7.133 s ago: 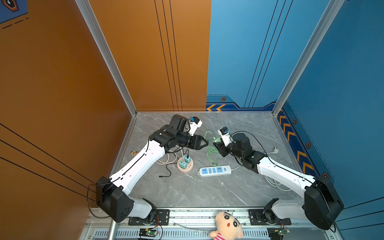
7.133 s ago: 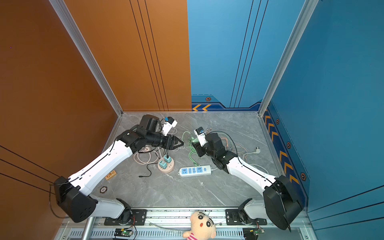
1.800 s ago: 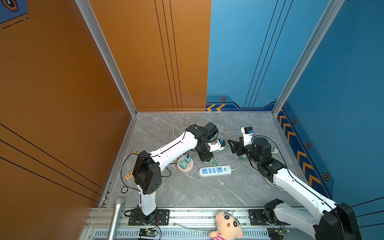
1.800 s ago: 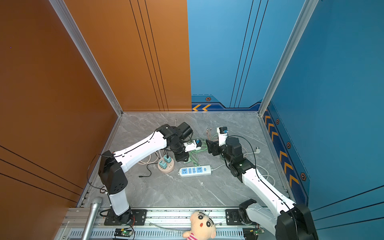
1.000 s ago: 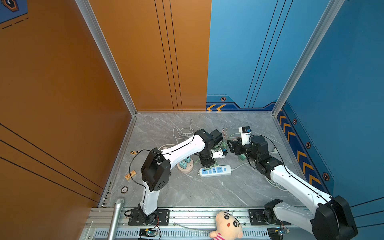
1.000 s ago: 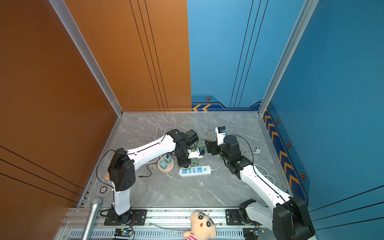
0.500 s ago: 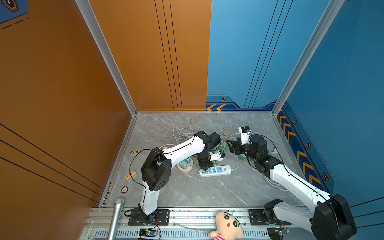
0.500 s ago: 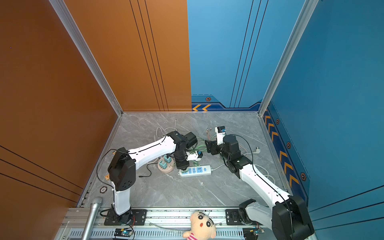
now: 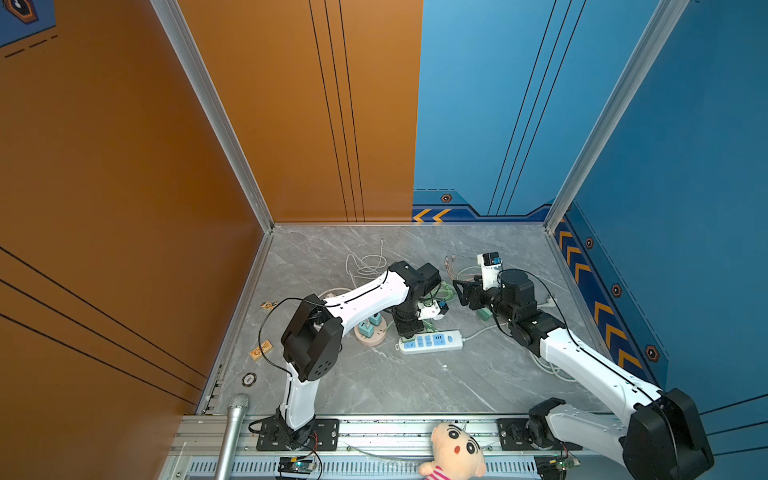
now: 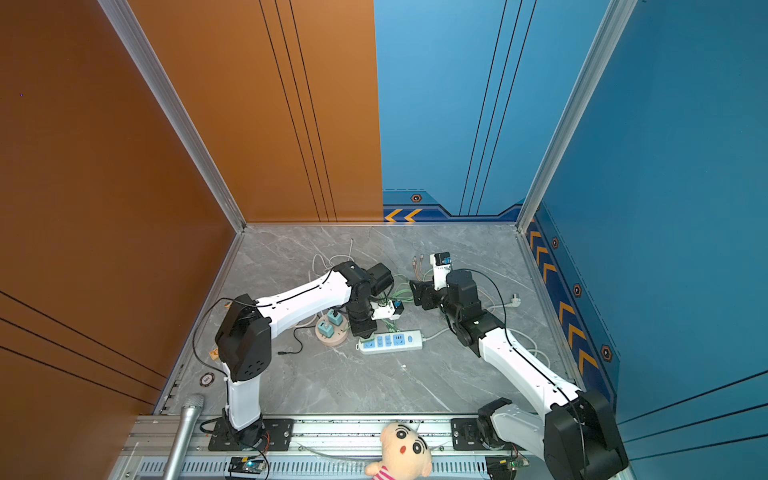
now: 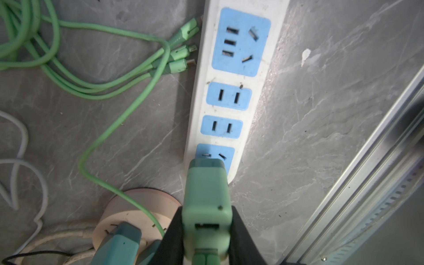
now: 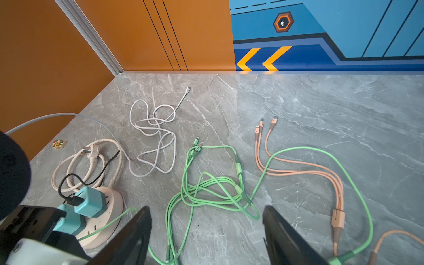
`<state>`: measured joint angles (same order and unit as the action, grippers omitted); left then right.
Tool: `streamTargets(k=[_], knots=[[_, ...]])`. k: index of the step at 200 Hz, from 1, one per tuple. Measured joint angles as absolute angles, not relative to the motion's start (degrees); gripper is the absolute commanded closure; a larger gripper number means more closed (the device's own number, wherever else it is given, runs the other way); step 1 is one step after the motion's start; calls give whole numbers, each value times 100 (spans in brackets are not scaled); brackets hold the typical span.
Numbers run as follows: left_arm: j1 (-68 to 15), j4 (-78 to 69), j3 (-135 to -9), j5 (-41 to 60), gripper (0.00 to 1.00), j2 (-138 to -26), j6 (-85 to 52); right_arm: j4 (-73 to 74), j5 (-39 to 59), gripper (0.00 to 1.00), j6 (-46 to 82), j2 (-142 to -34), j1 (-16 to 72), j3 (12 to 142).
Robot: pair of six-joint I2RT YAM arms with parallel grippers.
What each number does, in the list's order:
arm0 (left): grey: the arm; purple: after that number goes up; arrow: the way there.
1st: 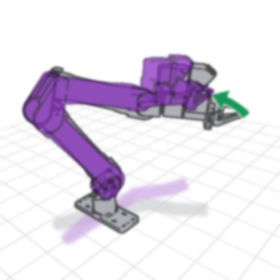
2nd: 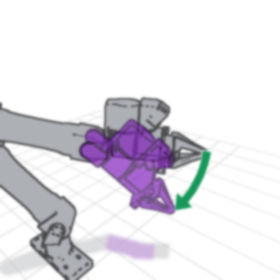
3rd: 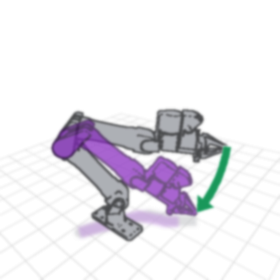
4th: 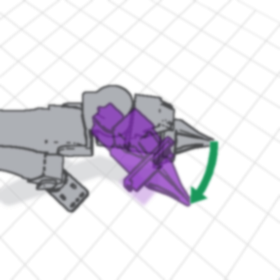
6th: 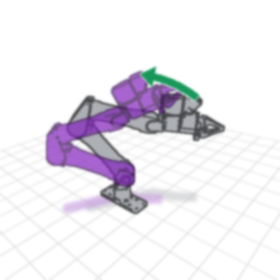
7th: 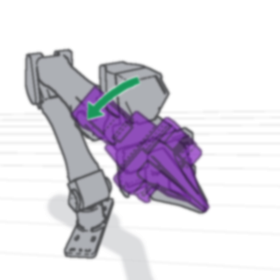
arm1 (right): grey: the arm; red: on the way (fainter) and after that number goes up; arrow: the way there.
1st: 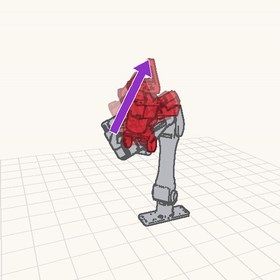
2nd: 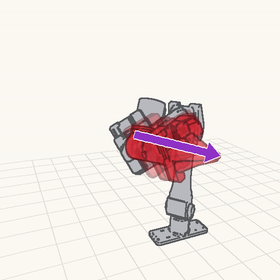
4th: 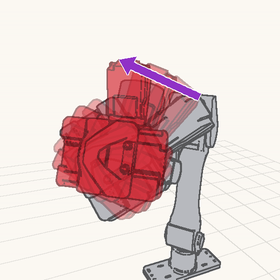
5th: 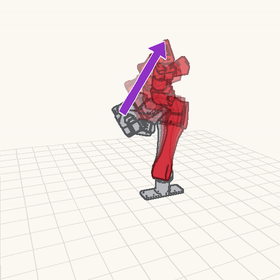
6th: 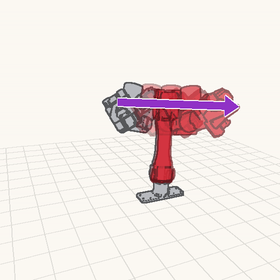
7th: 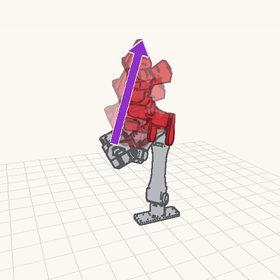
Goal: Insert the plug
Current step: 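Lower the green charger onto the blue socket nearest the robot with the left gripper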
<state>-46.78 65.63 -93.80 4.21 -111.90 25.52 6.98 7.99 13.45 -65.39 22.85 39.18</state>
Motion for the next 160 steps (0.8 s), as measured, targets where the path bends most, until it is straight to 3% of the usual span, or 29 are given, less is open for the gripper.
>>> streamTargets(k=[160], knots=[[-4729,6619,-9542,403,100,-11284,2545,701,904,23,1406,-6539,2285,3918]])
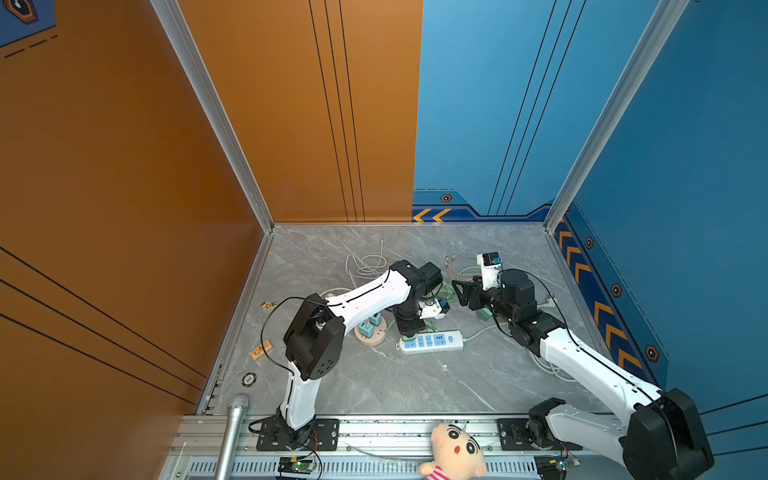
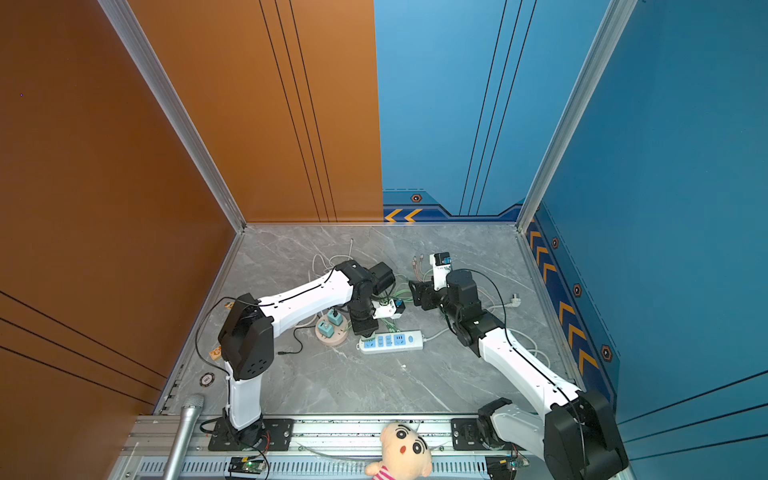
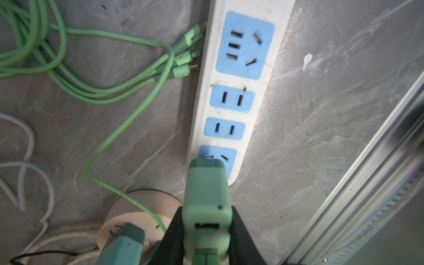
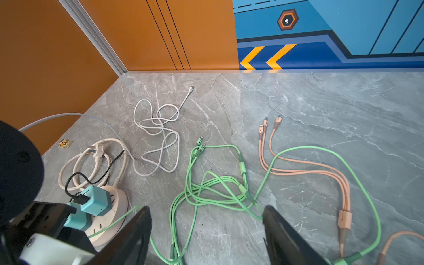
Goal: Insert the plug
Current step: 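Lower the green charger onto the blue socket nearest the robot with the left gripper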
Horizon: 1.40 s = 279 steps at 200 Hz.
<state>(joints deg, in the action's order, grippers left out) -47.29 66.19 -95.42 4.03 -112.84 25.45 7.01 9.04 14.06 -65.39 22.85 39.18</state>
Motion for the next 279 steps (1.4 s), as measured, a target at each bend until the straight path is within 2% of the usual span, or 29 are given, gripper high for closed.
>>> streamTargets(k=[279], knots=[[-4781,6604,-9581,429,100,-11360,2547,701,904,23,1509,-6536,2287,3918]])
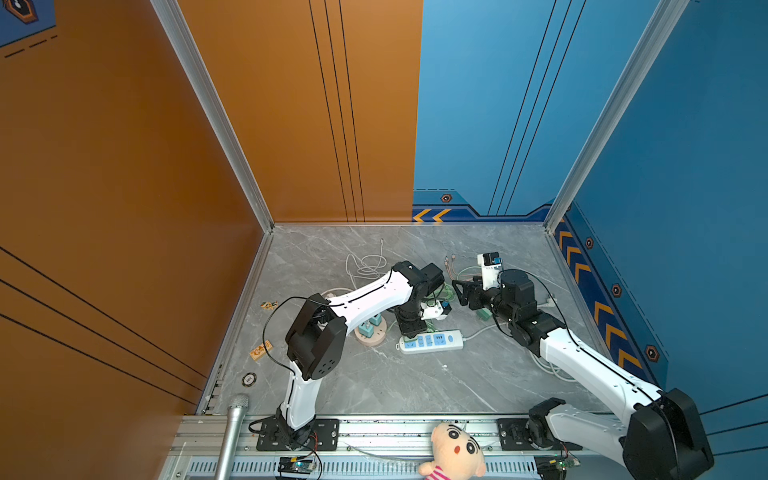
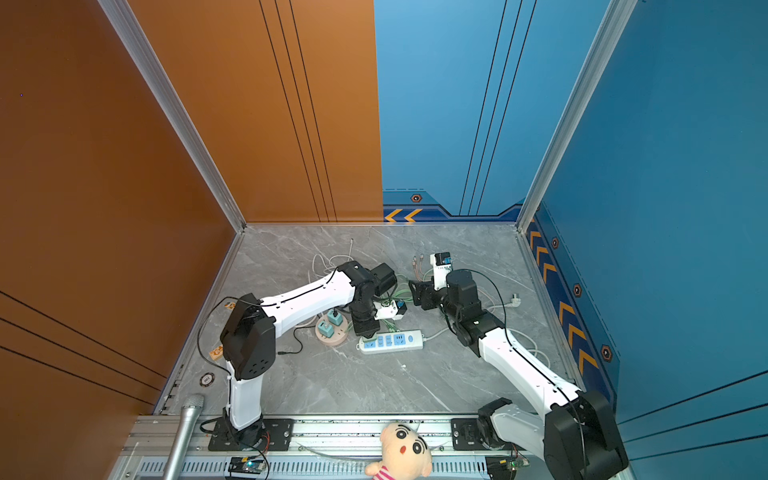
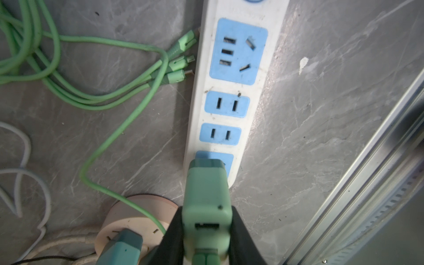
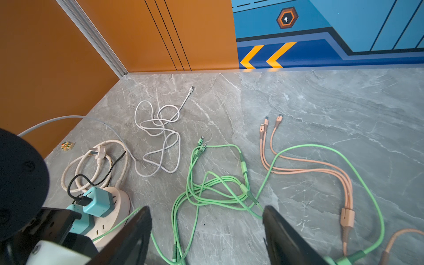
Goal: Insert the plug
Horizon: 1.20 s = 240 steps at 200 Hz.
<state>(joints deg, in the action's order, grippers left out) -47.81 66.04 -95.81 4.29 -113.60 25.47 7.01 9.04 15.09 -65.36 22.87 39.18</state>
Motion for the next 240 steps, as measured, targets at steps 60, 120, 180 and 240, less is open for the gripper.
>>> streamTargets(k=[60,120,180,240], knots=[[-4790,6602,-9585,388,100,-11360,2532,701,904,23,1509,-6536,2285,3918],[-5098,6379,-9378,-67,100,-11249,2392,701,906,23,1509,-6536,2285,3918],[-4862,6257,-9310,106,100,-11201,2307,701,906,23,1514,-6490,2287,3918],[-4818,6211,-9266,257,100,-11190,2268,701,906,22,1514,-6386,2287,3918]])
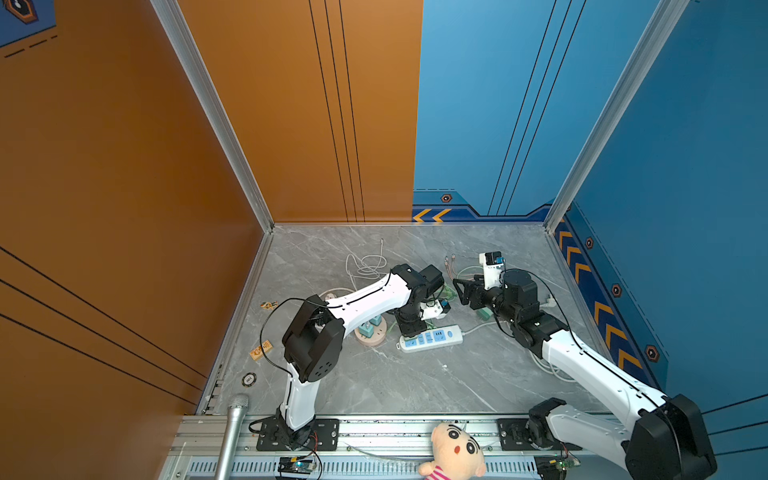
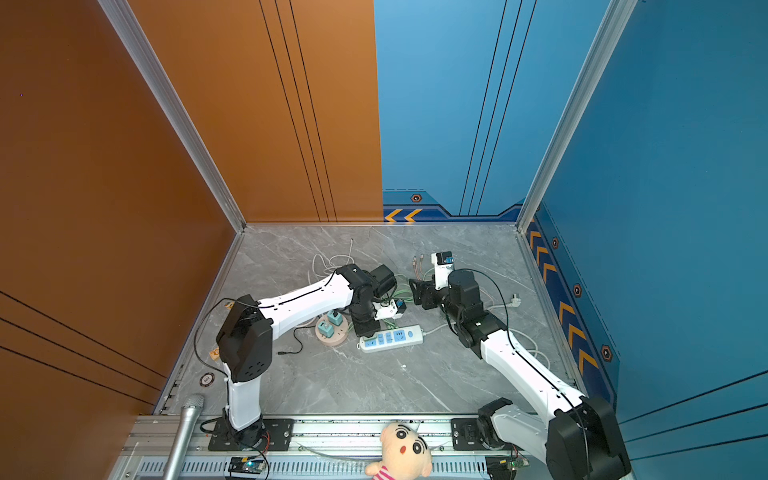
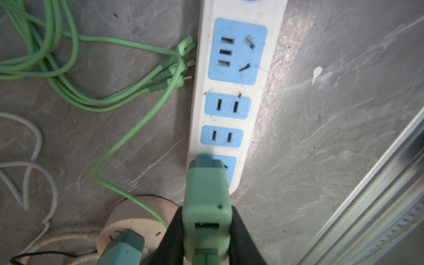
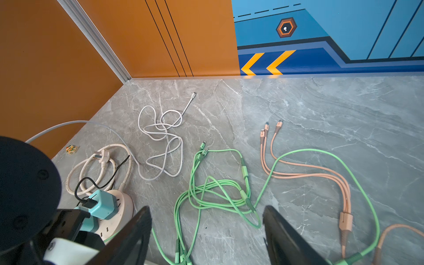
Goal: Insert the plug
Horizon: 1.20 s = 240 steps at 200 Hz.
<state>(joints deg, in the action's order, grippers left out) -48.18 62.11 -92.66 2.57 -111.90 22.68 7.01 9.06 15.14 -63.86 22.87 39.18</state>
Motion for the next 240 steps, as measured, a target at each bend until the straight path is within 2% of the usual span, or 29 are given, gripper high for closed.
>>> streamTargets(k=[240], knots=[[-4956,6082,-9100,-5,100,-11109,2112,698,906,22,1514,-6386,2287,3918]])
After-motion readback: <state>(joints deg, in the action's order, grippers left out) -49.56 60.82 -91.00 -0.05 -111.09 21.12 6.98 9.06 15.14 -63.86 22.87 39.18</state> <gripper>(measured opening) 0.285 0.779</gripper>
